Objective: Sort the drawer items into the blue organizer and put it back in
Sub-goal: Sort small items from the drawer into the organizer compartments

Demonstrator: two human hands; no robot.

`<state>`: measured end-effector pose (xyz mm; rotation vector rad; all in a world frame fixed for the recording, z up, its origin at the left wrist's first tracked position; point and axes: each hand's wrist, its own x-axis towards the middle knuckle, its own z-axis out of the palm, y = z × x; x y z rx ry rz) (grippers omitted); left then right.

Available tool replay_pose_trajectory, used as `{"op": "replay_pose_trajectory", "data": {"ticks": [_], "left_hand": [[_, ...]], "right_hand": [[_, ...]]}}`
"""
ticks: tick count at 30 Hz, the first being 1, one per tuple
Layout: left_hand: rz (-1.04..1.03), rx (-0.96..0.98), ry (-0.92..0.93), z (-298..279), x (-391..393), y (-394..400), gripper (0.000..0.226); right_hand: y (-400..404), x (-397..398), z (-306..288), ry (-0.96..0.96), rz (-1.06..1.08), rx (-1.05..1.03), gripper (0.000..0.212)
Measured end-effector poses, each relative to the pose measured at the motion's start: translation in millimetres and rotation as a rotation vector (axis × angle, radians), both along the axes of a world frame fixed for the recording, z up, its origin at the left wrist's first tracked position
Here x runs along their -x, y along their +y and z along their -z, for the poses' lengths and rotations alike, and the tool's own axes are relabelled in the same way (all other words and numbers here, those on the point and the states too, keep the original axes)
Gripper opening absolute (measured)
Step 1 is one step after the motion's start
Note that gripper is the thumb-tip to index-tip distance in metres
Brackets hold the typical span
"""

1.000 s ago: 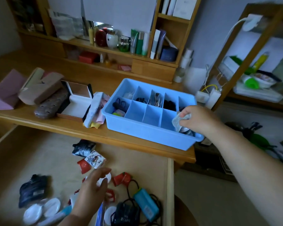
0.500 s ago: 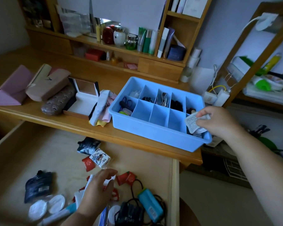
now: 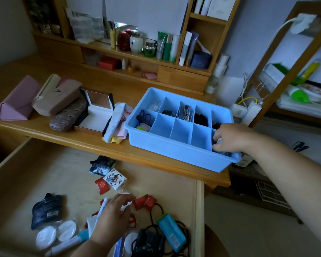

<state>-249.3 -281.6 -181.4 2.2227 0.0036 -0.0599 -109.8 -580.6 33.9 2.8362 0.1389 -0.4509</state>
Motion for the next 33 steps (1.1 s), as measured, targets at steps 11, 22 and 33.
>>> {"op": "replay_pose_trajectory", "data": {"ticks": [11,22,33], "left_hand": [[0.043,-0.057,0.004,7,-2,-1,0.043],[0.225,0.105,-0.342,-119,-27,-51,0.034],[0.365,-0.283,-0.169,-175,-129,-172,0.012]], "right_hand": [[3,-19,-1,0.258,0.090,-0.081,0.034],[-29,-8,17,-0.233,0.231,-0.791,0.029],[-32,29,14,-0.358,0.065,-0.584,0.017]]}}
